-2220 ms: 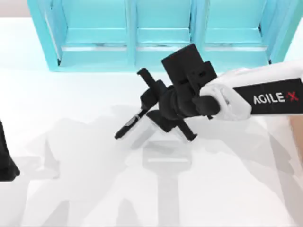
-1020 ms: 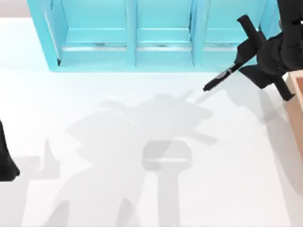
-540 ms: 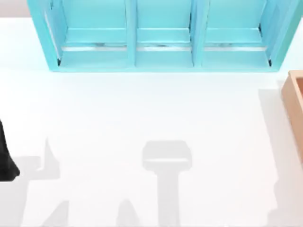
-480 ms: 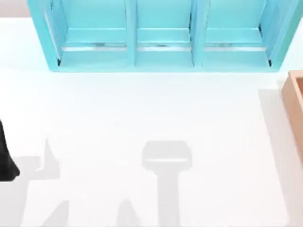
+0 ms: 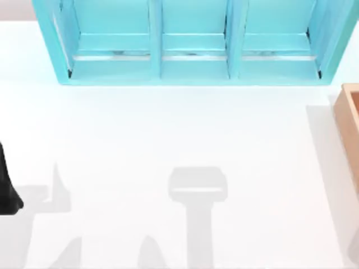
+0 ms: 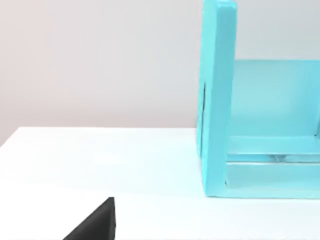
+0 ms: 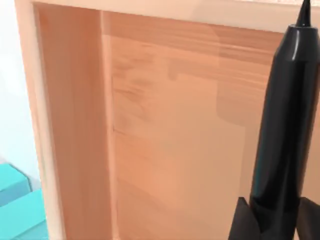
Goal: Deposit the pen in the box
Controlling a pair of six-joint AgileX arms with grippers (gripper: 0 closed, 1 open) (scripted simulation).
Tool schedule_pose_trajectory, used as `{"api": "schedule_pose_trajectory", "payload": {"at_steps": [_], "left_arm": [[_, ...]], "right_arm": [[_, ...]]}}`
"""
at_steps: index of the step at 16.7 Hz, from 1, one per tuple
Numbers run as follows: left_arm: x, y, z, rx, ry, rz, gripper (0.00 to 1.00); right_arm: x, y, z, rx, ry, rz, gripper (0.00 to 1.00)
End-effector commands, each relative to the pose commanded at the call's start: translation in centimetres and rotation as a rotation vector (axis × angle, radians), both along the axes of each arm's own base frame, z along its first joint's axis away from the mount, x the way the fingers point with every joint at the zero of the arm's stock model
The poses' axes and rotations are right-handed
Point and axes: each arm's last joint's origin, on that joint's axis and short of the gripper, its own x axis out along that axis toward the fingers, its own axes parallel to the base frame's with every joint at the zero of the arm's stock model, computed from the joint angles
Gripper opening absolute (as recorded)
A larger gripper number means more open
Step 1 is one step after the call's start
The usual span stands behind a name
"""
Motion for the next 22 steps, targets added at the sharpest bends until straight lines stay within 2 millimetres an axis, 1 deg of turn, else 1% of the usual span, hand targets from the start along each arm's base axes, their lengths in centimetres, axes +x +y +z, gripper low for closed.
{"api": "schedule_pose_trajectory", "payload": {"at_steps": [3, 6, 9, 12, 15, 19, 22], "left_arm": [[0.0, 0.0, 0.0, 0.0, 0.0, 0.0, 1.0], [0.0, 0.0, 0.0, 0.0, 0.0, 0.0, 1.0], [0.0, 0.0, 0.0, 0.0, 0.0, 0.0, 1.0], [0.0, 0.0, 0.0, 0.0, 0.0, 0.0, 1.0], [0.0, 0.0, 0.0, 0.0, 0.0, 0.0, 1.0], [0.0, 0.0, 0.0, 0.0, 0.0, 0.0, 1.0], [0.0, 0.0, 0.0, 0.0, 0.0, 0.0, 1.0]], "right_arm": [[0.2, 0.0, -0.1, -0.002, 0.003, 0.002, 0.0], [1.1, 0.6, -0.5, -0.02, -0.002, 0.006, 0.0], [2.4, 1.6, -1.4, -0.017, -0.028, 0.009, 0.0], [3.4, 2.9, -2.9, 0.001, -0.031, 0.015, 0.0], [3.6, 3.3, -4.2, 0.001, -0.001, 0.001, 0.0], [3.6, 3.3, -4.2, 0.0, 0.0, 0.0, 0.0], [3.6, 3.3, -4.2, 0.0, 0.0, 0.0, 0.23]]}}
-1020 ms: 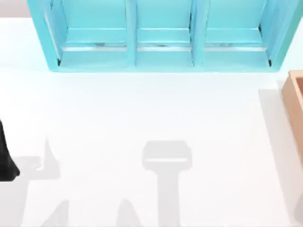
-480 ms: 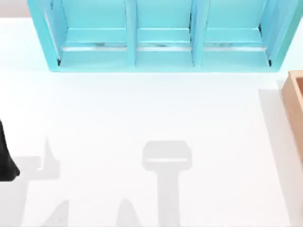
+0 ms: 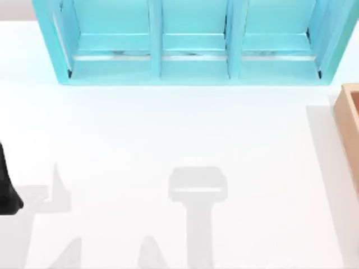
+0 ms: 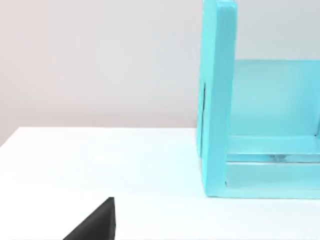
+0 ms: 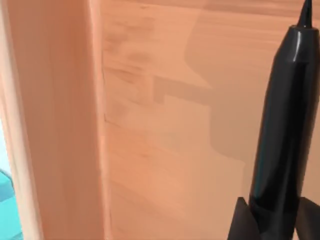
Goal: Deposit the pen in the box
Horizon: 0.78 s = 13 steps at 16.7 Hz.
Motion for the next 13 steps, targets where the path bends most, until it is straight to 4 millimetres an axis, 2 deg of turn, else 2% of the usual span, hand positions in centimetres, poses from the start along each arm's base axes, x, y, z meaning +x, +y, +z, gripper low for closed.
{"api": "schedule_pose_trajectory", "payload": {"at_steps": [10, 13], "left_arm": [[0.0, 0.0, 0.0, 0.0, 0.0, 0.0, 1.0], [0.0, 0.0, 0.0, 0.0, 0.0, 0.0, 1.0]], "right_arm": [[0.0, 0.0, 0.0, 0.0, 0.0, 0.0, 0.98], [0.0, 0.0, 0.0, 0.0, 0.0, 0.0, 1.0]]}}
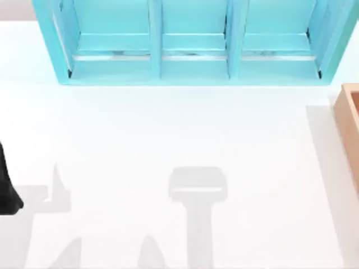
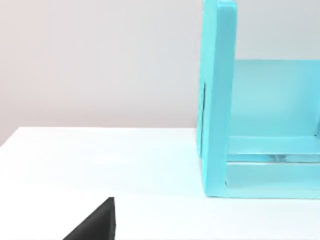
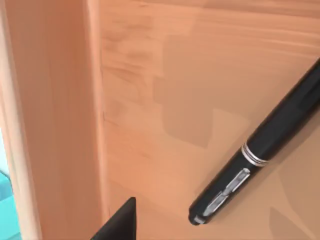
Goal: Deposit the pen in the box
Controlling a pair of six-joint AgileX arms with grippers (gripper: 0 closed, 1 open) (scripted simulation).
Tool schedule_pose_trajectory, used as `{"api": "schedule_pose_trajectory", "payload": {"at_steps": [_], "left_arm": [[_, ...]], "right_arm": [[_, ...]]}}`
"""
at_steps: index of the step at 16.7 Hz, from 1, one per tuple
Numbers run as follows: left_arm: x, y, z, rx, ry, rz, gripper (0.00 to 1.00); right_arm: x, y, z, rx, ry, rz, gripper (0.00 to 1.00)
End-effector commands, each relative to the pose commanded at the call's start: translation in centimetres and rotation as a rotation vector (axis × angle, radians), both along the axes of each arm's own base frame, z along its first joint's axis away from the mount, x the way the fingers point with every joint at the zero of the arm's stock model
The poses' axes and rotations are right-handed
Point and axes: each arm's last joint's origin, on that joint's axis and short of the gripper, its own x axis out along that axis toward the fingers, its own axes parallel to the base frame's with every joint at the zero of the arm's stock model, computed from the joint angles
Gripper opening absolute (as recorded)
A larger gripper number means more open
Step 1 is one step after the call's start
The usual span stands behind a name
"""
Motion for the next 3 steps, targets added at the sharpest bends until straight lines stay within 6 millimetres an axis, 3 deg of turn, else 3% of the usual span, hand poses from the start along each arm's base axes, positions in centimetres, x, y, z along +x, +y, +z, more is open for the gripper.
{"api": "schedule_pose_trajectory", "payload": {"at_steps": [3], "left_arm": [[0.0, 0.0, 0.0, 0.0, 0.0, 0.0, 1.0]], "right_arm": [[0.0, 0.0, 0.0, 0.0, 0.0, 0.0, 1.0]]}}
